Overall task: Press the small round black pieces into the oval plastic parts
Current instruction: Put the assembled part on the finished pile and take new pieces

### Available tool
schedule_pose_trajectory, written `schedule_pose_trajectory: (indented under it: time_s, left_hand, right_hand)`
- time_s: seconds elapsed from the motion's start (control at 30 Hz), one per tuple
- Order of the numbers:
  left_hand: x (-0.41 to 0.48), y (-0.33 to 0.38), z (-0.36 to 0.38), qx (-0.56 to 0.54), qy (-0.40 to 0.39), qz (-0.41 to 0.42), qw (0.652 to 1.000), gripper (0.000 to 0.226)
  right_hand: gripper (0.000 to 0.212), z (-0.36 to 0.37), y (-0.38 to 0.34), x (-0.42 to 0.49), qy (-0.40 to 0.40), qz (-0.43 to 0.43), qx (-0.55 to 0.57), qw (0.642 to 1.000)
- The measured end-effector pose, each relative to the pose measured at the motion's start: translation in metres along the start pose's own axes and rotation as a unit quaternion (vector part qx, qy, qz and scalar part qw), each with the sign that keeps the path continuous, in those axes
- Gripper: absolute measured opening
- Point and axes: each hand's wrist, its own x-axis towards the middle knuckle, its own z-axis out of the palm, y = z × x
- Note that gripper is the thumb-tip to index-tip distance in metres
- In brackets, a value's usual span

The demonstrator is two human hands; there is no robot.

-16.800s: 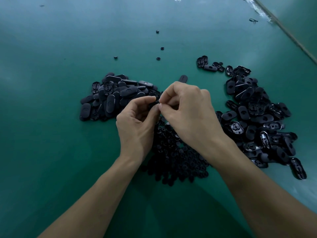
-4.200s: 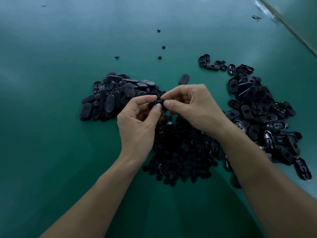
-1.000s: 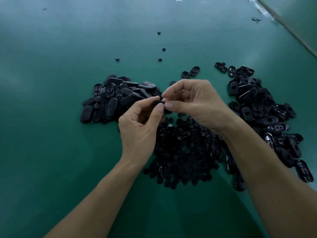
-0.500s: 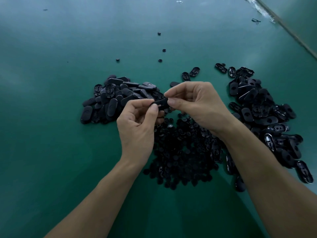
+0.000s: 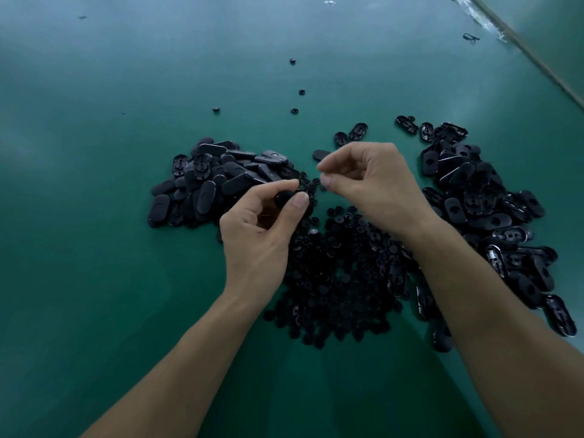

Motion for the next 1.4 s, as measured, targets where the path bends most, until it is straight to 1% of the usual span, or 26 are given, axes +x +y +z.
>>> schedule_pose_trajectory:
  time_s: [0.1,0.2,0.33,0.43,0.57,0.63,0.73,0.87,0.9,0.93,1.0,1.2,1.4]
  left_hand:
    - [0.000,0.001,0.000,-0.003,0.011,0.000,1.000,0.013]
    - [0.000,0.002,0.002,-0.038,0.031,-0.015,0.999,0.015]
    - [0.001,0.003,0.003,-0.074,0.045,-0.037,0.996,0.019]
    - [0.000,0.004,0.004,-0.083,0.045,-0.044,0.995,0.022]
    - [-0.001,0.003,0.003,-0.072,0.037,-0.040,0.996,0.009]
    - [0.000,0.001,0.002,-0.076,0.043,-0.044,0.995,0.009]
    - [0.002,0.000,0.002,-0.081,0.052,-0.049,0.994,0.012]
    - [0.003,-0.001,0.004,-0.095,0.057,-0.057,0.992,0.022]
    - [0.003,-0.001,0.004,-0.098,0.060,-0.057,0.992,0.023]
    - [0.003,-0.001,0.004,-0.099,0.061,-0.056,0.992,0.024]
    - [0.003,-0.001,0.003,-0.092,0.058,-0.054,0.993,0.022]
    - [0.003,-0.004,0.003,-0.079,0.064,-0.059,0.993,0.021]
    - [0.002,-0.003,0.003,-0.080,0.058,-0.060,0.993,0.023]
  right_hand:
    - [0.009,-0.002,0.007,-0.003,-0.037,0.033,-0.123,0.991]
    - [0.008,-0.001,0.009,-0.006,-0.061,0.062,-0.200,0.976]
    - [0.014,0.000,0.006,-0.006,-0.082,0.076,-0.232,0.966]
    - [0.009,0.001,0.002,-0.005,-0.107,0.057,-0.257,0.959]
    - [0.015,0.004,0.000,-0.005,-0.124,0.040,-0.286,0.949]
    - [0.016,0.004,-0.001,-0.006,-0.131,0.044,-0.291,0.947]
    - [0.014,0.005,-0.002,-0.007,-0.115,0.052,-0.261,0.957]
    - [0.009,0.003,-0.004,-0.007,-0.042,0.036,-0.164,0.985]
    - [0.004,0.002,-0.004,-0.006,-0.036,0.033,-0.142,0.989]
    - [0.005,0.002,-0.005,-0.006,-0.037,0.030,-0.123,0.991]
    - [0.014,0.001,-0.004,-0.006,-0.040,0.016,-0.107,0.993]
    - [0.008,-0.001,-0.013,-0.008,0.015,-0.033,-0.056,0.998]
    - [0.007,0.000,-0.021,-0.012,0.006,-0.036,-0.003,0.999]
